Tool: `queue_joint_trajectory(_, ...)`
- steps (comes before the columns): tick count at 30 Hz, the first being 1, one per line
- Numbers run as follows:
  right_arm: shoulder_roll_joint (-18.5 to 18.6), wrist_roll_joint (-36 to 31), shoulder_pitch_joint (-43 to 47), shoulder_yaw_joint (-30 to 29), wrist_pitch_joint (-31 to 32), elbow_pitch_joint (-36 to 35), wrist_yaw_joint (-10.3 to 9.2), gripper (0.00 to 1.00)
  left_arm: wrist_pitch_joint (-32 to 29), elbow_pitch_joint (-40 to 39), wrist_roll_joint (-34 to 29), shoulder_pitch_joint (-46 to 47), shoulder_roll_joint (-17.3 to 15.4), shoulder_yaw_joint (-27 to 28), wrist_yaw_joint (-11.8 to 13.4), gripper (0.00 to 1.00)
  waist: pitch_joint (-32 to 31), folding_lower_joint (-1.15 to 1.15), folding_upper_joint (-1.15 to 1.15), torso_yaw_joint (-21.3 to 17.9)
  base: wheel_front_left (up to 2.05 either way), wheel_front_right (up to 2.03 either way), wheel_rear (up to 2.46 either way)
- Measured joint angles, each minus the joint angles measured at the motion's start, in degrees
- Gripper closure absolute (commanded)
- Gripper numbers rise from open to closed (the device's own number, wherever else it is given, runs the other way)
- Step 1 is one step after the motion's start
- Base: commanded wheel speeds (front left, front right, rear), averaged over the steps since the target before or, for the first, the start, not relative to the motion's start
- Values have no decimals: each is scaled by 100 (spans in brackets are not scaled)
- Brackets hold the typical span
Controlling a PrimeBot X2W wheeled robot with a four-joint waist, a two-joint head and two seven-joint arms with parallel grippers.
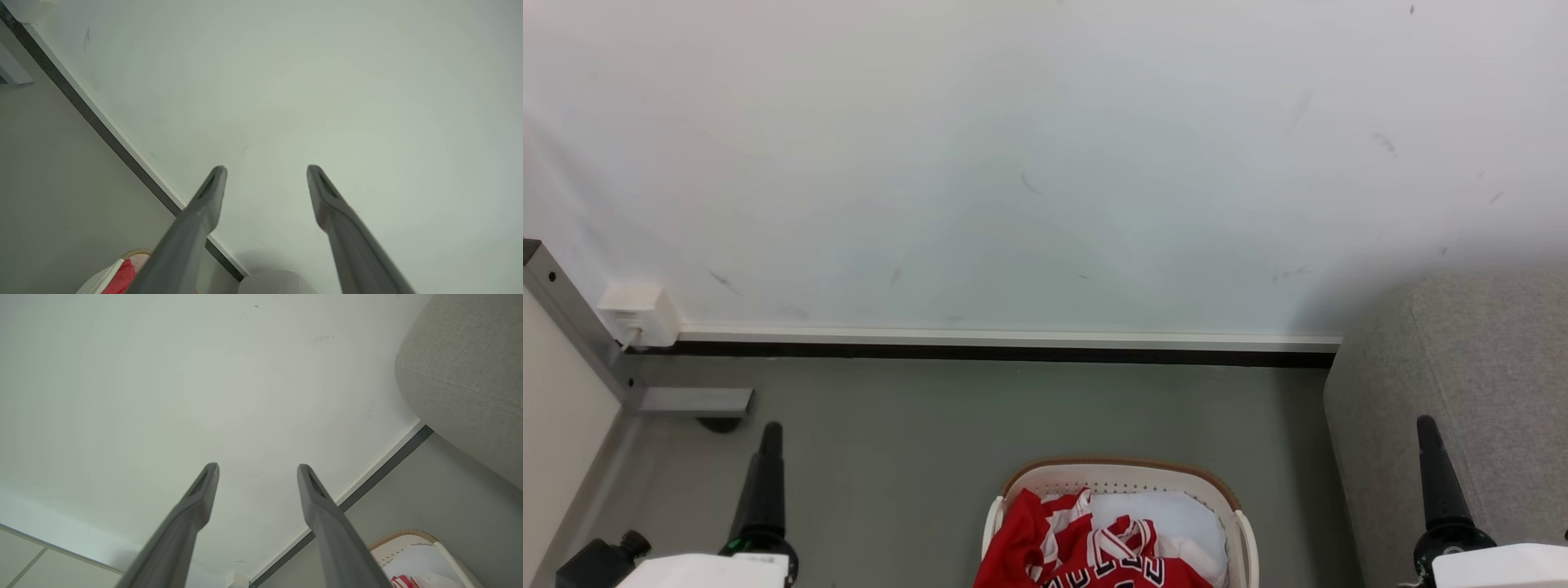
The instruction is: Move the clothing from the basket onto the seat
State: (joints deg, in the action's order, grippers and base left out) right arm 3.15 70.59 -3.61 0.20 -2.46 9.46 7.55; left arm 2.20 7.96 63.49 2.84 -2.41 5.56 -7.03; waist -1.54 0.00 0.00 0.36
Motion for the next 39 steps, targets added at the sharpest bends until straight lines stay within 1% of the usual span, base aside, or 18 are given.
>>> queue_joint_trajectory(4, 12, -477, 21, 71, -73, 11, 0, 0, 99, -82, -558, -58, 0, -46, 1, 0, -21, 0, 0, -6, 0, 0, 0)
queue_joint_trajectory(13, 124, -1820, 24, 312, -245, 130, 0, 0, 266, -199, -1777, -127, -1, -212, 53, 0, -57, 0, 0, -27, 0, 0, 0)
queue_joint_trajectory(18, 105, -2284, 34, 389, -331, 222, 0, 0, 348, -185, -2324, -197, -3, -288, 58, 0, -73, 0, 0, -48, 0, 0, 0)
queue_joint_trajectory(25, 78, -2899, 46, 459, -448, 464, 0, 0, 480, -183, -2884, -223, -11, -381, 109, 0, -104, 0, 0, -58, 0, 0, 0)
queue_joint_trajectory(31, 57, -3415, 44, 374, -535, 589, 0, 0, 575, -135, -3412, -269, -74, -477, 157, 0, -132, 0, 0, -59, 0, 0, 0)
queue_joint_trajectory(39, 16, -3952, 44, 408, -658, 594, 0, 0, 690, -132, -3869, -287, -135, -587, 263, 0, -165, 0, 0, -58, 0, 0, 0)
